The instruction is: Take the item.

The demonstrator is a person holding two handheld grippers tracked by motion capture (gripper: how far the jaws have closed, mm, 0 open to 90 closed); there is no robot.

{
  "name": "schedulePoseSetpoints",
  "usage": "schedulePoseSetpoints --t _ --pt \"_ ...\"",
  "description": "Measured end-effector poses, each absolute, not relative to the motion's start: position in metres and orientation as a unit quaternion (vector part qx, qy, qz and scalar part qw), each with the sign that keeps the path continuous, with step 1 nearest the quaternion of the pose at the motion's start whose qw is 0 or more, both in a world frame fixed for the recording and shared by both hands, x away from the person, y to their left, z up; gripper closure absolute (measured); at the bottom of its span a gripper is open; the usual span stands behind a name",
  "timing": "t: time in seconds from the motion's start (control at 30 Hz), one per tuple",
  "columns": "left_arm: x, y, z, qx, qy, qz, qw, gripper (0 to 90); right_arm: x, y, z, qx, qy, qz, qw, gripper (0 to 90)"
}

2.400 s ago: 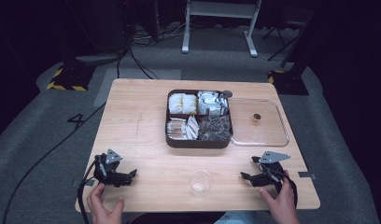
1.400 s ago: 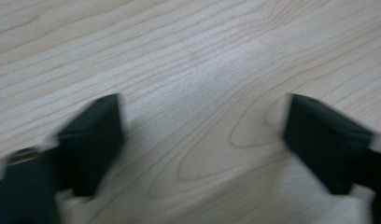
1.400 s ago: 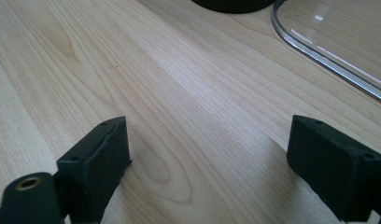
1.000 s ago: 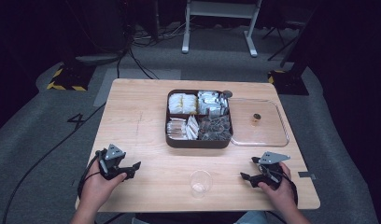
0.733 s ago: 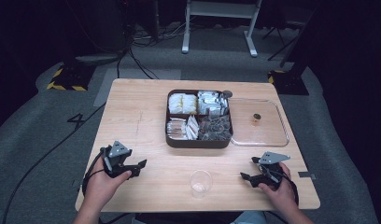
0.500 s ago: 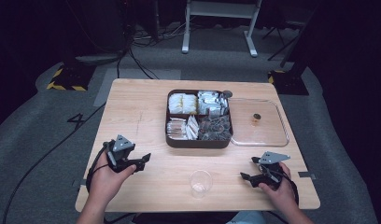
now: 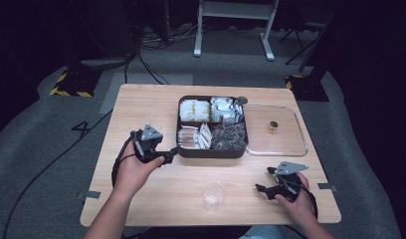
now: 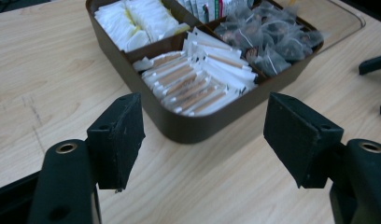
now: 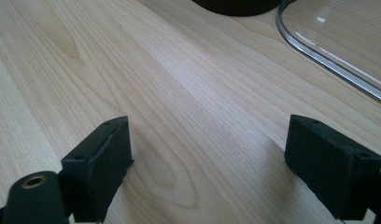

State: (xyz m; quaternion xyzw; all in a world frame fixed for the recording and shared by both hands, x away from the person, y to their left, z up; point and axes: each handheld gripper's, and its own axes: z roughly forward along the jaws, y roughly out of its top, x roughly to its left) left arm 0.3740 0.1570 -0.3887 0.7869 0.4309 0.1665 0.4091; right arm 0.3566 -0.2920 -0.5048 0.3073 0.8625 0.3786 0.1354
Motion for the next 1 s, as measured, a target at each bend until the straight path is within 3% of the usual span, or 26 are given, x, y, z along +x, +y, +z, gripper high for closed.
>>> schedulePoseSetpoints --t 0.4,0.7,0.77,0.83,1.0 --pt "0.417 0.130 -0.374 0.781 0.430 0.206 0.404 27.7 0.359 -0.289 -0.505 0.306 0.863 0.378 0.135 14.9" --pt "0.447 0.116 -0.368 0.777 0.436 0.204 0.405 28.6 0.359 -0.289 -0.505 0.306 0.863 0.378 0.136 14.9" --pt "0.452 0.112 -0.369 0.778 0.438 0.196 0.407 33.9 0.359 -0.289 -0.505 0.306 0.863 0.378 0.136 14.9" --pt "0.463 0.105 -0.372 0.780 0.443 0.167 0.410 34.2 0.359 -0.289 -0.505 0.306 0.863 0.378 0.136 14.9" --pt "0.478 0.092 -0.374 0.781 0.445 0.170 0.405 33.3 0.359 -0.289 -0.505 0.306 0.863 0.378 0.136 14.9"
